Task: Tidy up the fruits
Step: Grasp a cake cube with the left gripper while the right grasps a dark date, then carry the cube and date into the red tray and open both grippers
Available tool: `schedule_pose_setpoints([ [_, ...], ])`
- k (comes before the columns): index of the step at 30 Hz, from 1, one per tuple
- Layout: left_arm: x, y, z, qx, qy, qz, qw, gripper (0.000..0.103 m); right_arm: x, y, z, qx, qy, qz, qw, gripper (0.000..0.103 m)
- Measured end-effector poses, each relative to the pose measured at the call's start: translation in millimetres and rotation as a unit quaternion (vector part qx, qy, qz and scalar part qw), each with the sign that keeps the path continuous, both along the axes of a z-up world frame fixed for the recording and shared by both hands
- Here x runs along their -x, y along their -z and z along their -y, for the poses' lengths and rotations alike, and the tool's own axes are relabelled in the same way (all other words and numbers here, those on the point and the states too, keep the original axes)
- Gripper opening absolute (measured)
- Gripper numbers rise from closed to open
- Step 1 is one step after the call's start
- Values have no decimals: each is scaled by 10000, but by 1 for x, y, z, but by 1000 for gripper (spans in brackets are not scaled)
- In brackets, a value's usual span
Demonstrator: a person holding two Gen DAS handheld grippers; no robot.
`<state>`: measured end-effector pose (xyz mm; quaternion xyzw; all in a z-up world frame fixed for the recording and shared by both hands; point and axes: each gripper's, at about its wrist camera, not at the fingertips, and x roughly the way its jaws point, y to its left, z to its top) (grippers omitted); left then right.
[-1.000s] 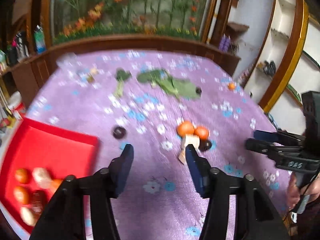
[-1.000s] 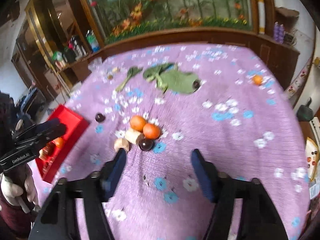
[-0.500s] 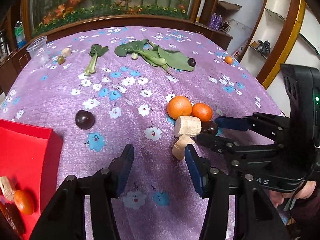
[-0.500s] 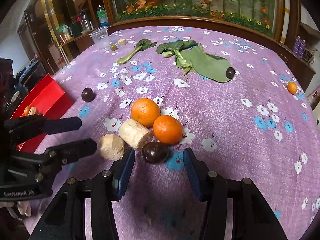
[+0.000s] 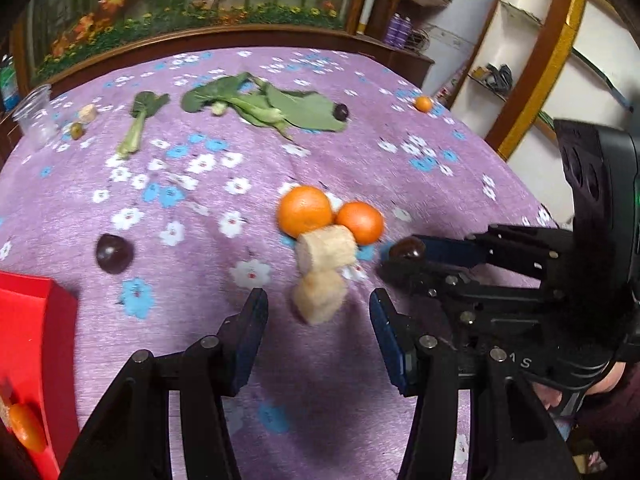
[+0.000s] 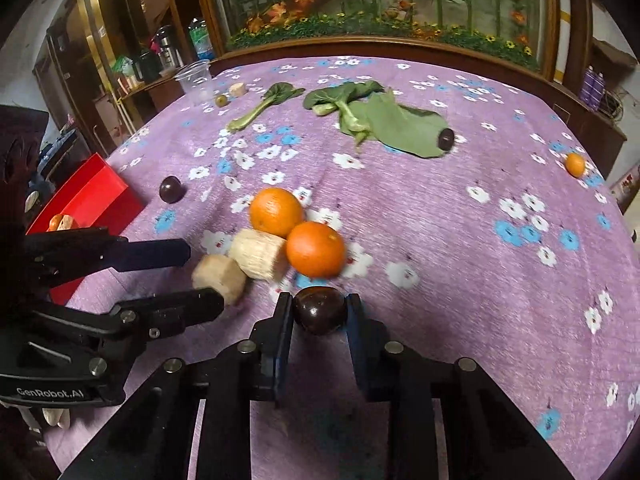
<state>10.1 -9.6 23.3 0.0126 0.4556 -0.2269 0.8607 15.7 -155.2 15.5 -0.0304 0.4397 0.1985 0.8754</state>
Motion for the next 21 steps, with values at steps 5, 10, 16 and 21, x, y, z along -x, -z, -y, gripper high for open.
schedule_pose_setpoints([
  [5,-4,8,11,-143,39,-17,9999,51,-2,2,4,-83,41,4,10000,29],
  [10,-9,9,8,-52,-70,28,10000,42,-3,2,8,-223,91,-34,9997,29],
  [16,-7,9,7,-179,-110,109,9997,27,1,2,2,-182,104,-11,9998,28],
  [21,5,-3,-5,-63,-332,214,9992,27,13,-7,-3,-167,53,76,9998,27],
])
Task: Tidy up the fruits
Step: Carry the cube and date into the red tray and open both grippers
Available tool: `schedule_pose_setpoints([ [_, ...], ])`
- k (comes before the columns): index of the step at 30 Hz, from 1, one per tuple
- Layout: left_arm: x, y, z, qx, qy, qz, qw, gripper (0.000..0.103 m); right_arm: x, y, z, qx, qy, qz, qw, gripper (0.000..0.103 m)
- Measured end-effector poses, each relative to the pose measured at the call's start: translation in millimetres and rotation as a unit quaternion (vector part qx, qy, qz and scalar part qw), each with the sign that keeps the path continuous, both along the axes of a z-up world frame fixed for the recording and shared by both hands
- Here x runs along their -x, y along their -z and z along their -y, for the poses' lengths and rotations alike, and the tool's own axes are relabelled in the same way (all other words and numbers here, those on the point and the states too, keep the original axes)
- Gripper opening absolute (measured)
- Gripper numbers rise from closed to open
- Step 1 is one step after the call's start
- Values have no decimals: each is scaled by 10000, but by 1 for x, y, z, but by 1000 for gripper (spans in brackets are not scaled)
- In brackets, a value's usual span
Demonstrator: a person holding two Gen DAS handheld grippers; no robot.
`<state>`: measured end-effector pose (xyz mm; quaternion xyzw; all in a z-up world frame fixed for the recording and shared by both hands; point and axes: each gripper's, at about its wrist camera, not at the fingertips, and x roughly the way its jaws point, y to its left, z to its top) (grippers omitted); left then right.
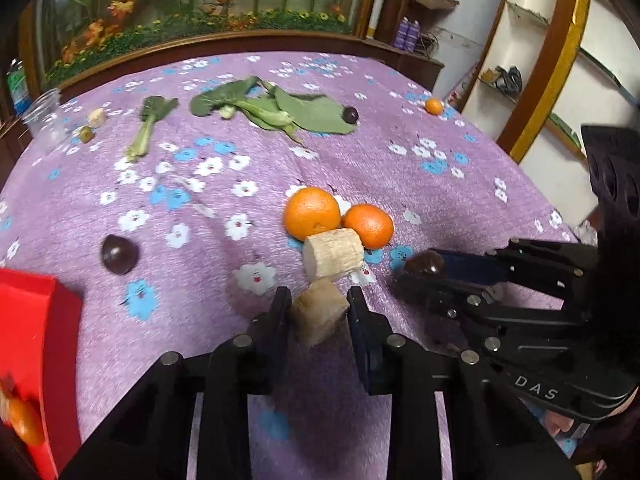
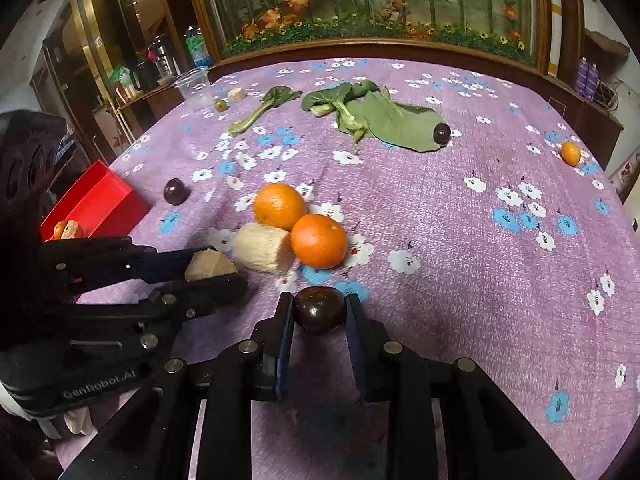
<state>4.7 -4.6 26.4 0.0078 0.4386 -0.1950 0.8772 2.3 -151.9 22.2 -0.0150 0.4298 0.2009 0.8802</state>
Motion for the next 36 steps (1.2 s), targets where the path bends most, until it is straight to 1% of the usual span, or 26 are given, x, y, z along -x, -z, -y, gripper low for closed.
schedule_pose_setpoints([
  [6,22,-22,-37,495,-487,70,9976,27,20,-21,-12,-7,-100,188,9998,27],
  [10,42,-36,-74,811,-943,171,9921,27,34,-38,-30,9,-274,334,9991,27],
  [12,53,-42,-99,945,-1231,227,9876,27,42,-45,-42,10,-409,405,9983,27],
  [15,64,-47,-130,988,-1588,285,9819,27,51,-54,-64,14,-639,491,9967,28],
  [18,76,-51,-166,1046,-1998,371,9735,27,58,-61,-91,-51,-887,507,9948,28],
  [22,88,-52,-203,970,-2466,472,9631,28,59,-64,-130,-176,-1192,425,9918,28],
  [23,91,-51,-216,938,-2624,493,9591,28,58,-64,-139,-202,-1266,401,9909,28],
  [25,96,-50,-233,904,-2821,509,9537,28,57,-65,-161,-246,-1427,344,9889,28],
  [26,97,-48,-246,897,-2968,508,9494,28,56,-64,-172,-249,-1511,325,9877,28],
  [29,95,-44,-273,907,-3232,465,9408,28,53,-61,-202,-187,-1710,297,9846,28],
  [31,93,-42,-289,858,-3385,457,9360,28,50,-57,-222,-141,-1837,236,9826,28],
  [36,87,-38,-324,791,-3704,385,9247,28,44,-42,-254,-88,-2032,0,9791,28],
])
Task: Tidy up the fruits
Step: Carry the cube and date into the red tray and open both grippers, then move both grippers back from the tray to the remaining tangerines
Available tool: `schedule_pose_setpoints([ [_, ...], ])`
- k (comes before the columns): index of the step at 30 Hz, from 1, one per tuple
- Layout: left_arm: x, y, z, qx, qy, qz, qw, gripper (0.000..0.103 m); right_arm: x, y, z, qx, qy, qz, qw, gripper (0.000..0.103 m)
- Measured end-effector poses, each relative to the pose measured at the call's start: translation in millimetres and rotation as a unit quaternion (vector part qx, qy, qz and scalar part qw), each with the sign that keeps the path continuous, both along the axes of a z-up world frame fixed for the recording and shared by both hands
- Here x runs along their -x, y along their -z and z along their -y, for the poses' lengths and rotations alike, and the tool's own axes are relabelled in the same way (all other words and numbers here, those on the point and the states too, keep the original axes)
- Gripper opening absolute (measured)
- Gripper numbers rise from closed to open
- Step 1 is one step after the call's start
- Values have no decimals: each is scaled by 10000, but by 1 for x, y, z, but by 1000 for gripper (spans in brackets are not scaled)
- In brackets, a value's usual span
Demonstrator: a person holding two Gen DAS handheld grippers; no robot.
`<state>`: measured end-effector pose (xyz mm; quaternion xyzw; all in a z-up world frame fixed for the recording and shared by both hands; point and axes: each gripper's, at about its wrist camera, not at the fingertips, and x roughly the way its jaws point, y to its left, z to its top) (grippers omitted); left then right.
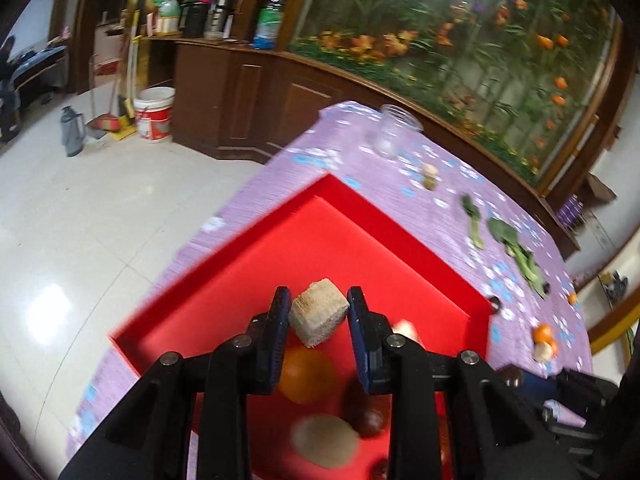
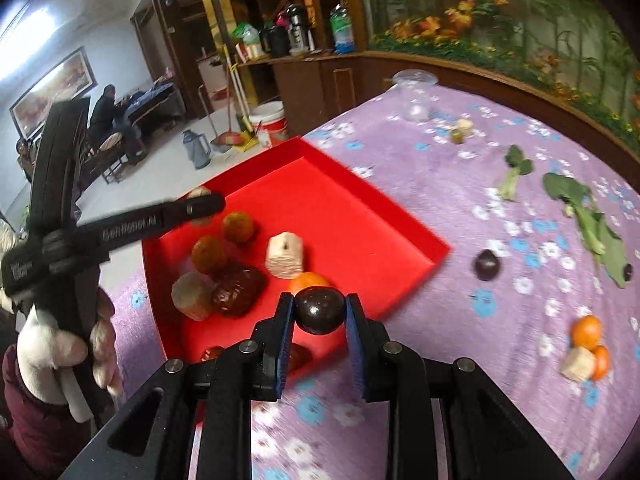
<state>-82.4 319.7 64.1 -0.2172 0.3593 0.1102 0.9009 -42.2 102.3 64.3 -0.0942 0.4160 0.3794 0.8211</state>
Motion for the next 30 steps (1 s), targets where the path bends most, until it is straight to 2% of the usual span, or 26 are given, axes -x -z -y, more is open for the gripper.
schedule_pose_setpoints([
  [5,-10,10,-19,64,-83,-181,9998,28,4,14,-25,117,-242,-168,9995,28],
  [11,-14,18,-19,159,-42,-241,9996,30,4,25,-40,175,-322,-270,9990,29],
  [18,-6,10,-12,166,-129,-75,9998,58,-1,26,-41,50,-318,-337,9989,32],
  [20,-2,5,-7,98,-147,-9,9998,67,0,23,-38,-30,-303,-314,9990,44],
  [22,0,1,-2,17,-163,18,9999,75,3,20,-36,-79,-269,-249,9993,51],
  [24,2,-4,4,-30,-184,-15,9998,78,5,17,-32,-100,-239,-188,9995,52],
  [30,8,-15,28,49,25,79,10000,79,10,8,-7,-256,-10,-140,9996,53],
])
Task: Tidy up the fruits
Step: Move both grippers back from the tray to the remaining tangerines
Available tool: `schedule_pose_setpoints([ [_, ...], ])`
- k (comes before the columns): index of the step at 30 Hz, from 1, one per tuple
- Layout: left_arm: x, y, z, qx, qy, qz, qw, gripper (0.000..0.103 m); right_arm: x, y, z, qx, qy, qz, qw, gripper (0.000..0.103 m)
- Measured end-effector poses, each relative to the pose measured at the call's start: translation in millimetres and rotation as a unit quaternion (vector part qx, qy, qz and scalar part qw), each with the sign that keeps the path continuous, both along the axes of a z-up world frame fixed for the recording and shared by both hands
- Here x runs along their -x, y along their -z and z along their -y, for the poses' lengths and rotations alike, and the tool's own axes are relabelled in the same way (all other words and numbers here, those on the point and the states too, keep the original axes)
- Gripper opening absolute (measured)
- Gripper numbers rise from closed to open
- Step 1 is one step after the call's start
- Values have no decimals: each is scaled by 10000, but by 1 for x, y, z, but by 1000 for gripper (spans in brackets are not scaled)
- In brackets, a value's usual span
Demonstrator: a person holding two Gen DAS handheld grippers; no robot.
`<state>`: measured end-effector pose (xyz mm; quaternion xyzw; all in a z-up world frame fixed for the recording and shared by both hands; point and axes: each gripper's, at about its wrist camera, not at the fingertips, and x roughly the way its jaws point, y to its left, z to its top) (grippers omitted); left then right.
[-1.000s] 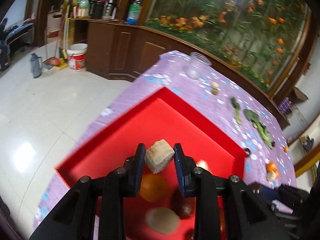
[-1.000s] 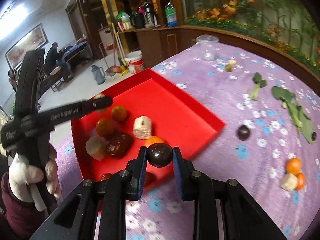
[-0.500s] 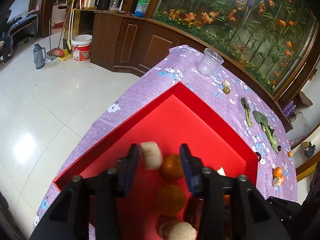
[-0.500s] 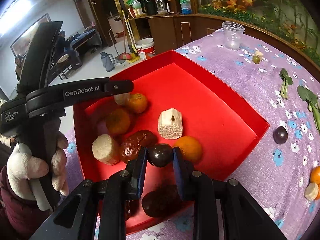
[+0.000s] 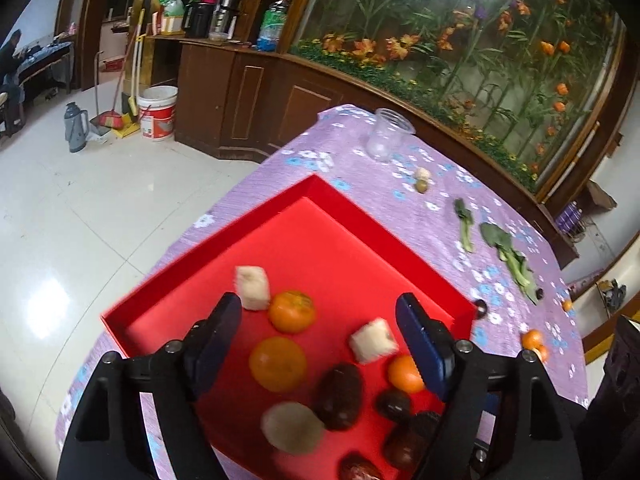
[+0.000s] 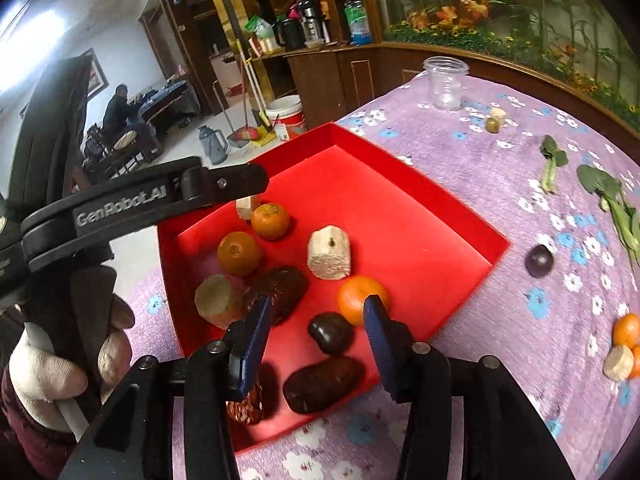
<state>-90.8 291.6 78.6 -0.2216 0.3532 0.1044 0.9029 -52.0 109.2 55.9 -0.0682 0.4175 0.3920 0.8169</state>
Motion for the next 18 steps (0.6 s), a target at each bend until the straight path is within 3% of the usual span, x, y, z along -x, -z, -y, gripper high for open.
schedule_pose_setpoints([
  [3,2,-7,22,-264,102,-26,9996,79,3,-3,20,-79,203,66,9997,59],
  [9,5,-18,76,-1249,270,-55,9918,79,7,-2,67,-183,760,80,9969,62],
  [18,9,-21,136,-1793,776,-67,9807,79,9,4,125,-324,1408,-59,9895,63],
])
